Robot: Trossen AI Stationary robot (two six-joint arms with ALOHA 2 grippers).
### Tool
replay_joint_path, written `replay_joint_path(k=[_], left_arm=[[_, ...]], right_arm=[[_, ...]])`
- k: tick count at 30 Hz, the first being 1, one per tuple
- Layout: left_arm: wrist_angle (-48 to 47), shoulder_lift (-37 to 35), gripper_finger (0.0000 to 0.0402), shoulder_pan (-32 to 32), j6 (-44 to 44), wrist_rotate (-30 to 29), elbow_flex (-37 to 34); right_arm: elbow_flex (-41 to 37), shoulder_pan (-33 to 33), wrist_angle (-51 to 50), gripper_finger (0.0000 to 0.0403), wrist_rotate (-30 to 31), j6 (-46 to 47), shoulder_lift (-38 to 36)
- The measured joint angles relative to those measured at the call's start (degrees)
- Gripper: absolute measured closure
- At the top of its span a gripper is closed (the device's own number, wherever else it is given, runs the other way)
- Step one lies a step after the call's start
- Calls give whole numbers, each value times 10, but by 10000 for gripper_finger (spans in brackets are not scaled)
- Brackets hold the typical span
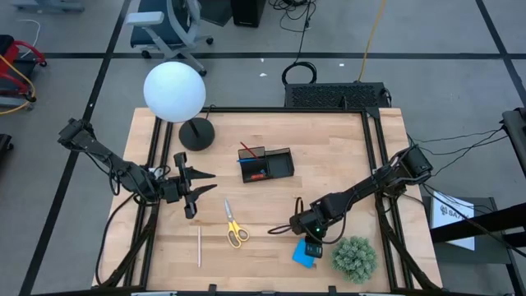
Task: Pick and place office supplies into organizer
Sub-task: Put the blue notepad into the desk organizer
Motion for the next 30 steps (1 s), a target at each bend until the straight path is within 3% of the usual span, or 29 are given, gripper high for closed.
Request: replay_joint_path(k=[5,18,23,30], left_arm=[[0,0,277,0,0,0,0],[0,0,277,0,-1,0,0],[0,0,277,0,-2,0,0],[-5,0,277,0,-20,9,0]], right_arm=[[0,0,0,398,0,-9,1],[0,-1,5,400,-21,-8,1],[0,-1,28,376,-49,-8,1],[0,-1,41,306,-46,1,1]])
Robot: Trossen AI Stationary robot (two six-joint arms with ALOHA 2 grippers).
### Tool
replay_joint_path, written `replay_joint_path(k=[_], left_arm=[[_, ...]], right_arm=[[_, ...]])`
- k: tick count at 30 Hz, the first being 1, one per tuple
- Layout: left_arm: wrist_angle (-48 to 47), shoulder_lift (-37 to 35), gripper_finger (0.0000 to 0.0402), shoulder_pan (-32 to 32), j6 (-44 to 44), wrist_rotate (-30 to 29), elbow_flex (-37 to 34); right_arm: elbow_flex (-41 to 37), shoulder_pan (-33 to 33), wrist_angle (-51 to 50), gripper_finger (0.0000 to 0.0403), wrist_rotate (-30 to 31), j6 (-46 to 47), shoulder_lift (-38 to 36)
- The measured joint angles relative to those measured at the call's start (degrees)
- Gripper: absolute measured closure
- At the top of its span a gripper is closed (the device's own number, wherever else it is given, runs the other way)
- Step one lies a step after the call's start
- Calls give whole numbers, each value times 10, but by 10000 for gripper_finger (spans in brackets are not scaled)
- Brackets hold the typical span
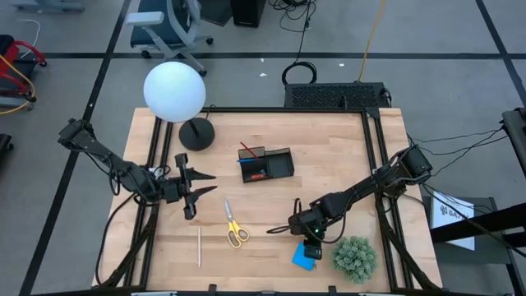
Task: Pick and place office supplies into organizer
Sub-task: Put the blue notepad into the desk organizer
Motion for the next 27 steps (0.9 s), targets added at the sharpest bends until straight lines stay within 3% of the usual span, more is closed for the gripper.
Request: replay_joint_path(k=[7,14,19,27], left_arm=[[-39,13,277,4,-96,145,0],[-54,83,277,5,-179,244,0],[-32,166,277,4,-215,262,19],[-38,318,277,-7,-200,285,115]], right_arm=[[0,0,0,260,1,10,0],[0,-5,-1,258,18,10,0],[0,-10,-1,263,30,12,0],[0,-15,-2,265,33,36,0]])
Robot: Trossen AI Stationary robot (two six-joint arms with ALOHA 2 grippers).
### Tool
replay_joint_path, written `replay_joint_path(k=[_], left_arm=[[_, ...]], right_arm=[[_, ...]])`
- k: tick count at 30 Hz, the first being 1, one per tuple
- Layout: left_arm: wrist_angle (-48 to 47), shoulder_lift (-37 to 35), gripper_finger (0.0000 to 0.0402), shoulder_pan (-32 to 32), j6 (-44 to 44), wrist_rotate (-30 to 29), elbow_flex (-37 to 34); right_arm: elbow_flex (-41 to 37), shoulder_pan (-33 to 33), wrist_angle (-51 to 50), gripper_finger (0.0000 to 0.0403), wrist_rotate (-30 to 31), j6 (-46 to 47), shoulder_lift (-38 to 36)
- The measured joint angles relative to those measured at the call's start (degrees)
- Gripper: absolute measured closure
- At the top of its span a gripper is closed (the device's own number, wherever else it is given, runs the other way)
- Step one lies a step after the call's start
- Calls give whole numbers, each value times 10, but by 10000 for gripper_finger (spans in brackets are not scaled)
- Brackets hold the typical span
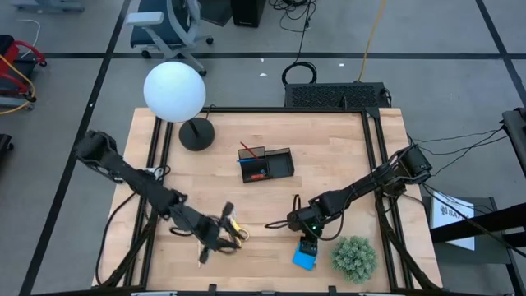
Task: Pick and place office supplies into organizer
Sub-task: Put the blue notepad into the desk organizer
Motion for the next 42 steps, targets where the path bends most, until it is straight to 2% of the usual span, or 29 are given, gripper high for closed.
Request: replay_joint_path(k=[10,18,26,31,35,42], left_arm=[[-39,162,277,-15,32,-29,118],[-39,261,277,-12,50,-42,198],[-50,356,277,2,58,3,290],[-58,392,277,10,60,7,319],[-40,407,277,21,67,23,334],[-14,425,277,50,62,66,342]], right_arm=[[0,0,-10,268,-2,23,0],[0,11,-25,268,-3,39,0],[-17,13,-21,268,-4,58,0],[-39,12,-1,268,-21,56,-3],[-58,11,42,268,-38,54,-4],[-61,12,60,268,-50,55,-2]])
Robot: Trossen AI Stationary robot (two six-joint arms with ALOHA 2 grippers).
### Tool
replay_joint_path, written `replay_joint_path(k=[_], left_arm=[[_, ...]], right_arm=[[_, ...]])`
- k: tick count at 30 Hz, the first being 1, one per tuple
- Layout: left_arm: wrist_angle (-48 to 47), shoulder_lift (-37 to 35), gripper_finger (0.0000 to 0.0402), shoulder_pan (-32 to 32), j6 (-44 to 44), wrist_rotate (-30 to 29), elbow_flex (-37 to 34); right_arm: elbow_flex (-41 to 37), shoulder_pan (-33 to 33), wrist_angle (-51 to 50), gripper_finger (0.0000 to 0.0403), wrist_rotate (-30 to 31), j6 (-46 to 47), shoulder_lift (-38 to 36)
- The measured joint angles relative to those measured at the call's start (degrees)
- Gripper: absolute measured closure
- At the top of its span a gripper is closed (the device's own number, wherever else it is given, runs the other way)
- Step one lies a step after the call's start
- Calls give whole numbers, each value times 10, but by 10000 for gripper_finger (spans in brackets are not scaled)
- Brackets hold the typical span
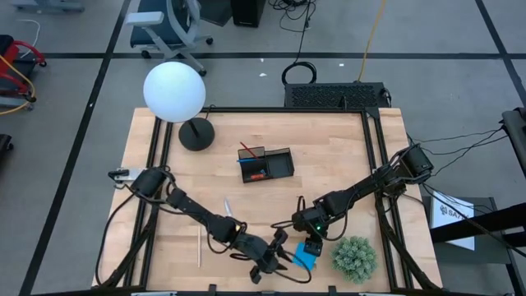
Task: Pick and place office supplies into organizer
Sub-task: Put the blue notepad into the desk organizer
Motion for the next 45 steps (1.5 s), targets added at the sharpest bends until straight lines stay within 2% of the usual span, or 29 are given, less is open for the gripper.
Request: replay_joint_path(k=[7,20,25,33,45], left_arm=[[3,45,277,17,-20,38,13],[-57,148,277,7,-22,75,154],[-67,162,277,17,-23,77,159],[-71,167,277,44,-44,115,159],[-68,167,277,48,-35,109,159]], right_arm=[[0,0,7,268,-2,-1,1],[-2,0,49,268,-7,16,3],[-2,1,69,268,-27,28,3],[-2,1,64,268,-28,16,3],[-1,1,72,268,-42,9,2]])
